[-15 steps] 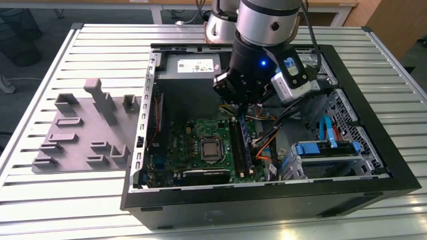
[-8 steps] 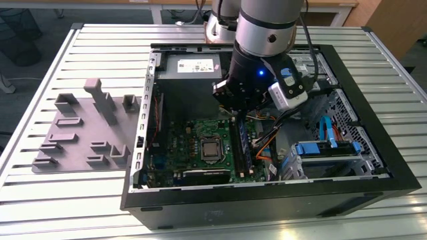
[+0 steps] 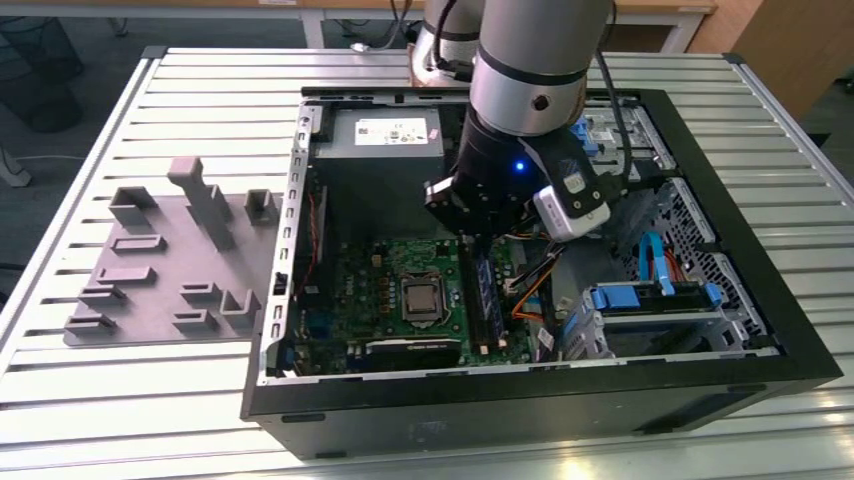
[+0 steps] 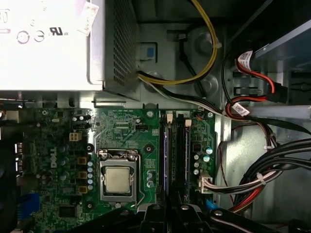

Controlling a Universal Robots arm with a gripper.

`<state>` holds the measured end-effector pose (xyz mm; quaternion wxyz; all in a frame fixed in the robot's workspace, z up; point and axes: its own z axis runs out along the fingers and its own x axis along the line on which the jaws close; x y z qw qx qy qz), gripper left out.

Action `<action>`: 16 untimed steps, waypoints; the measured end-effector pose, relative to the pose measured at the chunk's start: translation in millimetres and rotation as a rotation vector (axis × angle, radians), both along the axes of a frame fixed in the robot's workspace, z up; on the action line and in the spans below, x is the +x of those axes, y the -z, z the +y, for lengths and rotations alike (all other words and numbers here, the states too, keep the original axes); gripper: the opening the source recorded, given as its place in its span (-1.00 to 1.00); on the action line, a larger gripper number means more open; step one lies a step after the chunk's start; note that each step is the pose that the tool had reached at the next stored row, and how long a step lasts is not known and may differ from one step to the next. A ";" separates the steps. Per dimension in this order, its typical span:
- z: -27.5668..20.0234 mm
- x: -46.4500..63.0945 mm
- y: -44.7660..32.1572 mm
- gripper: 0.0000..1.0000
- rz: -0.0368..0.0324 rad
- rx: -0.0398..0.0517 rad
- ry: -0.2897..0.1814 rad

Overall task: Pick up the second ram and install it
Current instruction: 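Insert the second ram into the second slot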

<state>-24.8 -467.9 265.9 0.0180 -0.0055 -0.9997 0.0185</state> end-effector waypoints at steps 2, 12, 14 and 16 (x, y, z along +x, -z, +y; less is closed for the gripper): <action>0.0 0.1 3.7 -0.73 0.0000 -0.0001 0.000; 0.0 0.0 21.9 -0.73 0.0003 0.0001 0.008; 0.0 0.1 25.5 -0.73 0.0005 0.0000 0.009; 0.0 0.1 29.0 -0.73 0.0008 0.0000 0.011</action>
